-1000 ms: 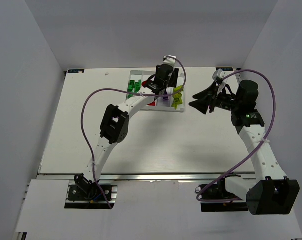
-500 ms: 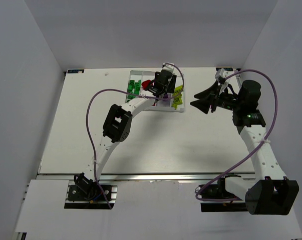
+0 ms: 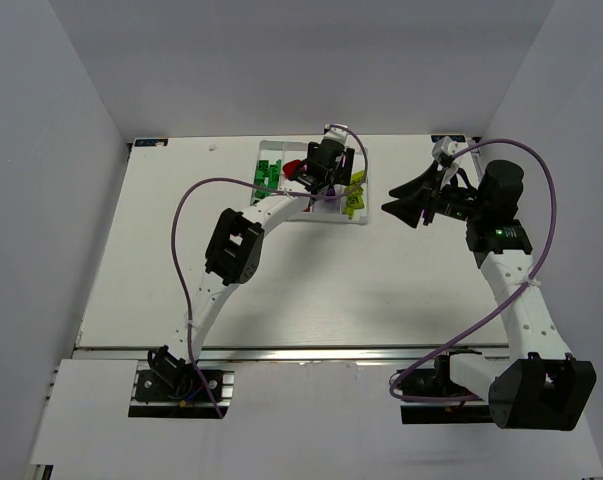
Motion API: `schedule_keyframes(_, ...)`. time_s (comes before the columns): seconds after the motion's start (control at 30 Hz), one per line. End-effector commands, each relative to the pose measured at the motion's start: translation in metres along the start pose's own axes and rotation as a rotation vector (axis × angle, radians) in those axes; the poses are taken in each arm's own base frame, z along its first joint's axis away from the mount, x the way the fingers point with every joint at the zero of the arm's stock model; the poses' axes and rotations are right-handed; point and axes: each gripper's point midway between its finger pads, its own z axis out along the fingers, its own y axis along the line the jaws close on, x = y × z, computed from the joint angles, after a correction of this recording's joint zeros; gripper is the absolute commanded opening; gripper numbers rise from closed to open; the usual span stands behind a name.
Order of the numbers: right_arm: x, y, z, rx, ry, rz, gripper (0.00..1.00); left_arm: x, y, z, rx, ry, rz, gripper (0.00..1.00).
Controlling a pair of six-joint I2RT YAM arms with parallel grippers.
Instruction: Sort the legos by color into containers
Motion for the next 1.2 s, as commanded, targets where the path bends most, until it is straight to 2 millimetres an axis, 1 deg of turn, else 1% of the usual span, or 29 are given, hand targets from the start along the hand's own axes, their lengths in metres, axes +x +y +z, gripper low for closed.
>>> schedule_keyframes(0.0,-0.008,0.006,-0.003,-0.019,-0.025,-0.041,0.53,-0.063,0.001,-0.026,0.004,-0.105,-0.035,0.84)
schedule_keyframes(0.07,-0.007,0.006,-0.003,-0.019,-0.024,-0.038,0.53,-0.066,0.003,-0.028,-0.001,-0.112,-0.033,0.88)
schedule_keyframes(0.17,-0.006,0.006,-0.002,-0.021,-0.022,-0.034,0.53,-0.071,0.004,-0.032,-0.002,-0.117,-0.033,0.89)
schedule_keyframes(0.23,-0.006,0.004,-0.002,-0.016,-0.021,-0.031,0.53,-0.082,0.0,-0.042,0.021,-0.122,-0.037,0.89)
schedule_keyframes(0.27,-0.005,0.003,-0.002,-0.01,-0.02,-0.028,0.53,-0.088,-0.001,-0.048,0.033,-0.123,-0.037,0.92)
schedule_keyframes(0.3,-0.005,0.001,-0.002,-0.003,-0.019,-0.023,0.54,-0.111,-0.001,-0.066,0.051,-0.151,-0.047,0.97)
schedule_keyframes(0.33,-0.004,0.0,-0.002,0.0,-0.017,-0.016,0.54,-0.118,-0.003,-0.078,0.076,-0.143,-0.043,0.98)
schedule_keyframes(0.37,-0.003,-0.004,-0.001,0.014,-0.014,-0.011,0.56,-0.113,-0.002,-0.088,0.094,-0.121,-0.034,0.98)
schedule_keyframes(0.4,-0.001,-0.006,-0.001,0.023,-0.01,-0.002,0.76,-0.147,0.0,-0.124,0.125,-0.175,-0.048,0.98)
schedule_keyframes(0.43,0.0,-0.009,-0.001,0.038,-0.006,0.003,0.87,-0.156,0.001,-0.142,0.146,-0.196,-0.055,0.98)
schedule_keyframes(0.47,0.003,-0.018,0.0,0.075,0.004,0.015,0.89,-0.121,0.004,-0.147,0.163,-0.125,-0.046,0.98)
schedule_keyframes(0.5,0.005,-0.023,0.0,0.096,0.012,0.021,0.89,-0.119,0.006,-0.164,0.186,-0.128,-0.049,0.98)
schedule_keyframes(0.53,0.009,-0.026,-0.001,0.12,0.029,0.041,0.89,-0.151,0.01,-0.207,0.227,-0.216,-0.073,0.98)
schedule_keyframes(0.57,0.01,-0.036,-0.002,0.168,0.038,0.036,0.89,-0.144,0.013,-0.222,0.249,-0.212,-0.074,0.98)
schedule_keyframes(0.6,0.012,-0.041,-0.003,0.198,0.047,0.04,0.9,-0.102,0.014,-0.228,0.278,-0.134,-0.056,0.98)
schedule_keyframes(0.63,0.009,-0.045,-0.005,0.231,0.049,0.036,0.89,-0.097,0.017,-0.241,0.293,-0.136,-0.057,0.98)
schedule_keyframes(0.67,0.01,-0.054,-0.01,0.299,0.06,0.039,0.89,-0.109,0.024,-0.271,0.311,-0.185,-0.066,0.98)
schedule_keyframes(0.7,0.009,-0.06,-0.014,0.348,0.062,0.041,0.89,-0.072,0.029,-0.274,0.314,-0.125,-0.05,0.98)
schedule_keyframes(0.73,0.006,-0.064,-0.018,0.39,0.058,0.045,0.89,-0.069,0.033,-0.283,0.318,-0.144,-0.046,0.98)
schedule_keyframes(0.77,0.002,-0.066,-0.023,0.436,0.054,0.03,0.89,-0.075,0.038,-0.302,0.329,-0.184,-0.049,0.98)
schedule_keyframes(0.8,0.0,-0.063,-0.025,0.437,0.052,0.016,0.89,-0.056,0.04,-0.304,0.334,-0.157,-0.04,0.98)
schedule_keyframes(0.83,-0.001,-0.059,-0.026,0.427,0.053,0.009,0.89,-0.054,0.042,-0.31,0.343,-0.159,-0.035,0.98)
schedule_keyframes(0.87,-0.002,-0.05,-0.028,0.408,0.047,0.006,0.89,-0.061,0.042,-0.322,0.358,-0.182,-0.044,0.98)
schedule_keyframes(0.93,-0.004,-0.036,-0.027,0.37,0.039,0.036,0.89,-0.064,0.036,-0.335,0.41,-0.2,-0.051,0.98)
schedule_keyframes(1.0,-0.001,-0.028,-0.027,0.362,0.022,0.11,0.89,-0.073,0.038,-0.35,0.432,-0.244,-0.047,0.98)
schedule_keyframes(1.03,-0.004,-0.027,-0.03,0.388,0.0,0.113,0.89,-0.072,0.042,-0.351,0.415,-0.253,-0.029,0.98)
schedule_keyframes(1.07,0.009,-0.029,-0.031,0.41,-0.002,0.147,0.89,-0.071,0.047,-0.353,0.394,-0.259,-0.02,0.98)
schedule_keyframes(1.1,0.005,-0.031,-0.033,0.437,-0.038,0.149,0.89,-0.076,0.054,-0.356,0.362,-0.284,-0.016,0.98)
schedule_keyframes(1.17,0.003,-0.036,-0.042,0.512,-0.055,0.125,0.89,-0.071,0.066,-0.352,0.297,-0.29,-0.003,0.98)
